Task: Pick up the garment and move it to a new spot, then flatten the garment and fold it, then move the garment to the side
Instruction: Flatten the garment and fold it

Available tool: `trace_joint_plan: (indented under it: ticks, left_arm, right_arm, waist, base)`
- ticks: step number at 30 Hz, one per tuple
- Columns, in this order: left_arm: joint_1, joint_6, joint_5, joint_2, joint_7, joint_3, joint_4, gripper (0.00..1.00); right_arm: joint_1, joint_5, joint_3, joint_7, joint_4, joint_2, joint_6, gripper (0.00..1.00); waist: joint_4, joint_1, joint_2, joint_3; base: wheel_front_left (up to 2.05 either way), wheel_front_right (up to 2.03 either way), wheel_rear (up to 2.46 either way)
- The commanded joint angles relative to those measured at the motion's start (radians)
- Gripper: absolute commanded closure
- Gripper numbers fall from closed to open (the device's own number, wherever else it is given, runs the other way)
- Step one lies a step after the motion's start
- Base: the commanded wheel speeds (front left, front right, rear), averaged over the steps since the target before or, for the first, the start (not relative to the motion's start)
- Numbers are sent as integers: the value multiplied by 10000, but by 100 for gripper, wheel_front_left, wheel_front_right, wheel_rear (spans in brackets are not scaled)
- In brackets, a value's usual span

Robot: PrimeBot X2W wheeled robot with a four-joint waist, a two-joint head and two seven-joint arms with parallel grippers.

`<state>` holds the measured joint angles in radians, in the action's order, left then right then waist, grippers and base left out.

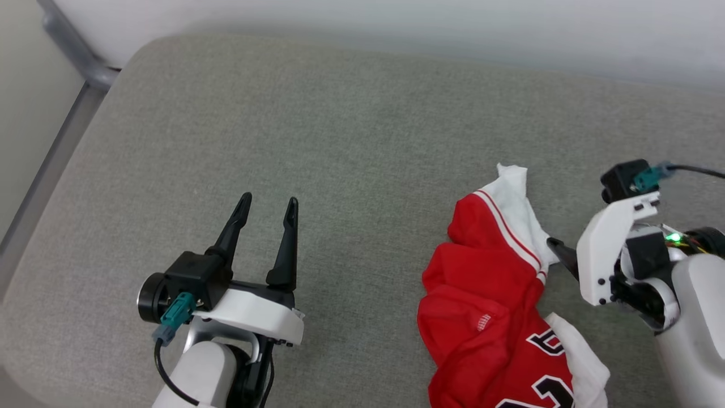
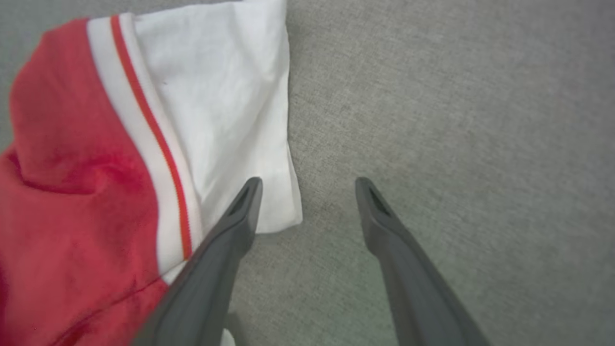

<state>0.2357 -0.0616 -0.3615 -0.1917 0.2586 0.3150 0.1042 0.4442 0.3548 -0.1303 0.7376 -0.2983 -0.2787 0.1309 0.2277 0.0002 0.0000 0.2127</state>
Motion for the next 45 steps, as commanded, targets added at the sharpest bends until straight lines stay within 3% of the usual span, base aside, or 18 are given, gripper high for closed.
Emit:
trace_joint_plan:
  ticks: [1, 8, 9, 10, 11, 20, 24, 28, 29, 33, 38, 42, 43, 44, 45]
  left_arm:
    - [146, 54, 54, 68, 54, -24, 27, 0]
    - [224, 253, 115, 324, 84, -267, 166, 0]
    - [206, 277, 152, 356, 85, -315, 167, 0]
    - [184, 286, 166, 384, 85, -363, 165, 0]
    - [154, 319, 180, 402, 85, -426, 168, 0]
    - [-53, 494, 464, 500, 68, -790, 359, 0]
    - [-230, 523, 564, 511, 67, -822, 471, 0]
    - [-431, 515, 603, 475, 67, -840, 536, 0]
    - [-624, 472, 624, 406, 68, -855, 552, 0]
    - [-898, 404, 576, 305, 26, -887, 562, 0]
    - [-1080, 344, 505, 208, -75, -928, 502, 0]
    - [-1135, 283, 453, 148, -141, -953, 457, 0]
    - [-1144, 277, 434, 128, -142, -974, 447, 0]
    - [-1156, 261, 422, 109, -159, -990, 442, 0]
    - [-1175, 252, 427, 96, -169, -995, 436, 0]
  right_arm:
    - [275, 124, -180, 132, -202, -134, -5, 0]
    - [769, 809, -1702, 1392, -1600, -417, -3, 0]
    - [741, 939, -1843, 1549, -1736, -428, -3, 15]
    - [735, 1064, -1952, 1572, -1796, -443, -2, 66]
    - [780, 1157, -2018, 1586, -1860, -469, -2, 100]
    - [2204, 977, -1992, -515, -731, -592, -3, 100]
    - [2330, 659, -1438, -1082, -210, -623, -6, 100]
    - [1558, 384, -157, -1339, 200, -790, -5, 100]
    - [646, 88, 1100, -1328, 442, -869, -5, 100]
    - [-962, -235, 2777, -1261, 538, -651, -5, 100]
    - [-2662, -536, 4400, -1468, 357, 109, -3, 100]
    - [-3373, -659, 4902, -2075, -145, 767, -3, 100]
    - [-3429, -640, 4931, -2277, -278, 904, -3, 75]
    - [-3438, -613, 4946, -2505, -391, 1010, -3, 31]
    - [-3423, -633, 4901, -2807, -457, 1090, -3, 0]
  waist:
    - [229, -2, 0, 254]
    - [478, -2, 0, 549]
    - [492, -2, 0, 566]
    - [498, -2, 0, 577]
    - [495, -2, 0, 585]
    - [94, -2, 0, 192]
    - [-173, -2, 0, -210]
    - [-396, -2, 0, -572]
    - [-552, -2, 0, -776]
    - [-772, -2, 0, -980]
    - [-912, -2, 0, -1004]
    - [-952, -2, 0, -980]
    - [-970, -2, 0, -970]
    - [-990, -2, 0, -974]
    - [-1001, -2, 0, -991]
  base:
    - [0, 0, 0]
    - [0, 0, 0]
    - [0, 0, 0]
    - [0, 0, 0]
    - [0, 0, 0]
    - [0, 0, 0]
    - [0, 0, 0]
    - [0, 0, 0]
    - [0, 0, 0]
    - [0, 0, 0]
    - [0, 0, 0]
    - [0, 0, 0]
    - [0, 0, 0]
    - [0, 0, 0]
    - [0, 0, 0]
